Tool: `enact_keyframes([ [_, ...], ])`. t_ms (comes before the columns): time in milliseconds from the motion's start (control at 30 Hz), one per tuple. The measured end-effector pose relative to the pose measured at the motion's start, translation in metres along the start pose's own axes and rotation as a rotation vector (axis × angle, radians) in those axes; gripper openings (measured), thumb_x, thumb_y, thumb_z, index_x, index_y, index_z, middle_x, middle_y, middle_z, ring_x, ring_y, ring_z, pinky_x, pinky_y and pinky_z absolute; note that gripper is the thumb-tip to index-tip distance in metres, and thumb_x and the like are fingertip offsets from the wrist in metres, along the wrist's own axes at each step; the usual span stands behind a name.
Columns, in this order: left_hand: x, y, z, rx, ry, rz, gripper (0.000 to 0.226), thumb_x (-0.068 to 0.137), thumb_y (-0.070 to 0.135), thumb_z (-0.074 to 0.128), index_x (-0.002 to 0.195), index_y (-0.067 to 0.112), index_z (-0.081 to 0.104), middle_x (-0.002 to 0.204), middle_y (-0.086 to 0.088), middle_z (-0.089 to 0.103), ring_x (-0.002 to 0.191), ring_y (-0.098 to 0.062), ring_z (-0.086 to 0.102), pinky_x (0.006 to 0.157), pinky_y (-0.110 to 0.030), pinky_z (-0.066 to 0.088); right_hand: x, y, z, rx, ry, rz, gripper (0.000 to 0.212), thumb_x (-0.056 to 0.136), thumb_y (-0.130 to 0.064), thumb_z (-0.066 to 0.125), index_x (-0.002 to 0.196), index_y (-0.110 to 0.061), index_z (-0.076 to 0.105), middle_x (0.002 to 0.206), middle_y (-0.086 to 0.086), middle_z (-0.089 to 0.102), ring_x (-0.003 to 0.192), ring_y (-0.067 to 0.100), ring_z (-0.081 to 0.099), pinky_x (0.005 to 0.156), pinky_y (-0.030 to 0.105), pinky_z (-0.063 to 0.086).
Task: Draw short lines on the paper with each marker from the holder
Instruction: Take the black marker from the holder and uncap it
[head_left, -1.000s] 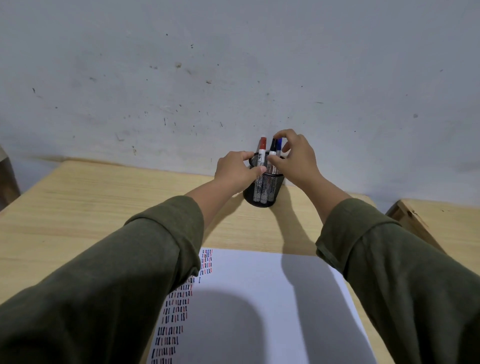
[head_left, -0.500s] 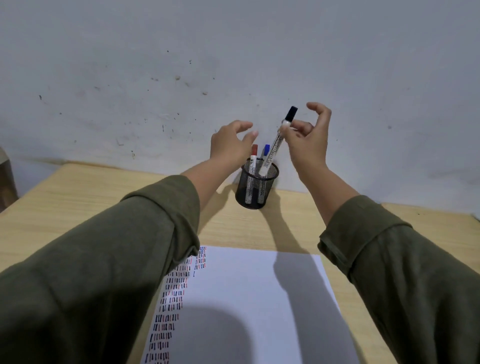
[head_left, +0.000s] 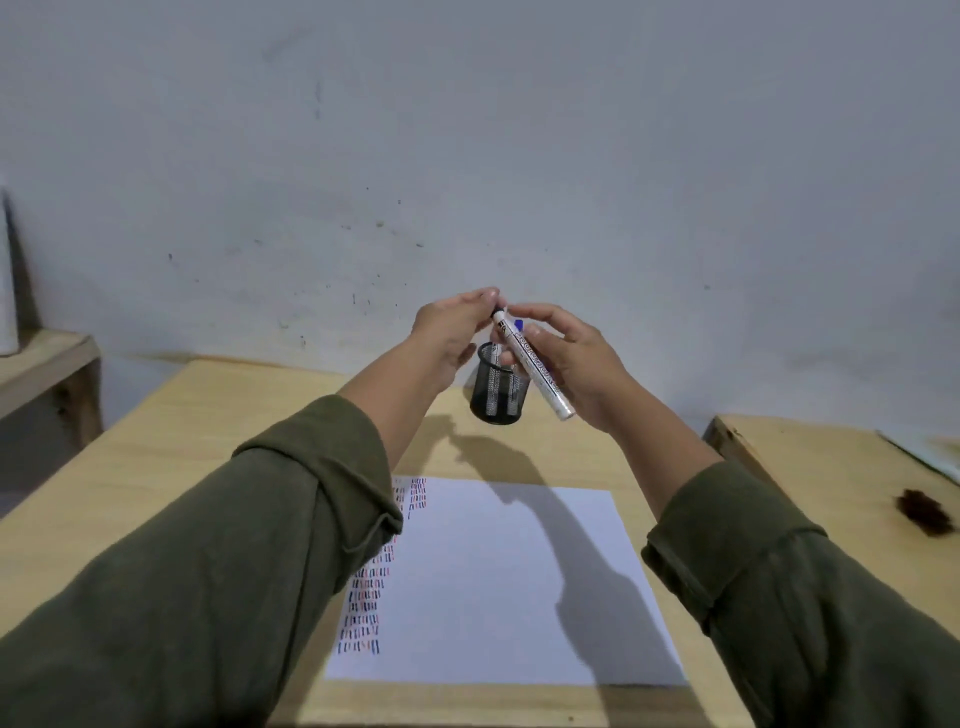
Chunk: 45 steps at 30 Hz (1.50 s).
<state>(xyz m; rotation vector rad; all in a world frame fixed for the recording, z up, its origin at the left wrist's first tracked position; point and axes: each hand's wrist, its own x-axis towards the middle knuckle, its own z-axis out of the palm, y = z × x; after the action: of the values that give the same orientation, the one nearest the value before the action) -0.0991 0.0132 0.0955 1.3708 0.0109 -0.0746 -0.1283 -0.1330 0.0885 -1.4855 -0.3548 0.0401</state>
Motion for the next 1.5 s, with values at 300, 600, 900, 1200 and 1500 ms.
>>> enact_keyframes([
  [300, -0.061, 0.002, 0.013, -0.276, 0.139, -0.068, 0.024, 0.082, 0.034, 0.070, 0.084, 0.012, 0.061, 0.068, 0.005, 0.056, 0.030, 0.003, 0.054, 0.033, -0.009, 0.040, -0.047, 0.000, 0.019, 0.273, 0.035, 0.013, 0.018, 0.095, -0.022, 0.050, 0.110, -0.024, 0.061, 0.089, -0.003, 0.072, 0.079, 0.012, 0.066, 0.072, 0.025, 0.050],
  [600, -0.080, -0.004, 0.019, -0.351, -0.122, 0.134, 0.025, 0.099, 0.021, 0.044, 0.119, 0.018, 0.059, 0.097, 0.014, 0.065, 0.071, 0.009, 0.064, 0.051, -0.011, 0.050, -0.052, -0.004, 0.033, 0.672, 0.290, 0.003, 0.024, 0.094, -0.034, 0.052, 0.085, -0.016, 0.064, 0.060, 0.002, 0.065, 0.054, 0.009, 0.060, 0.058, 0.020, 0.054],
  [900, -0.083, 0.004, 0.019, -0.429, 0.146, 0.005, 0.020, 0.093, 0.026, 0.057, 0.075, 0.019, 0.059, 0.078, 0.009, 0.062, 0.056, 0.006, 0.062, 0.034, -0.010, 0.042, -0.054, 0.003, 0.037, 0.471, 0.199, -0.120, 0.018, 0.097, -0.019, 0.047, 0.090, -0.012, 0.062, 0.068, 0.003, 0.068, 0.063, 0.012, 0.064, 0.068, 0.020, 0.054],
  [1200, -0.070, -0.052, -0.059, 0.276, 0.428, 0.039, 0.020, 0.080, 0.036, 0.071, 0.092, 0.021, 0.068, 0.101, 0.002, 0.073, 0.097, -0.013, 0.060, 0.077, -0.020, 0.037, -0.064, 0.034, 0.029, 0.468, 0.212, 0.006, 0.018, 0.097, -0.021, 0.046, 0.096, -0.015, 0.063, 0.066, 0.001, 0.068, 0.061, 0.010, 0.062, 0.067, 0.020, 0.054],
  [1500, -0.074, -0.131, -0.105, 0.680, 0.518, -0.082, 0.005, 0.079, 0.037, 0.070, 0.079, 0.032, 0.068, 0.098, 0.009, 0.074, 0.103, -0.017, 0.065, 0.100, -0.037, 0.043, -0.070, 0.075, 0.042, 0.389, 0.229, 0.174, 0.015, 0.095, -0.023, 0.050, 0.090, -0.020, 0.063, 0.062, -0.003, 0.066, 0.054, 0.009, 0.060, 0.056, 0.020, 0.047],
])
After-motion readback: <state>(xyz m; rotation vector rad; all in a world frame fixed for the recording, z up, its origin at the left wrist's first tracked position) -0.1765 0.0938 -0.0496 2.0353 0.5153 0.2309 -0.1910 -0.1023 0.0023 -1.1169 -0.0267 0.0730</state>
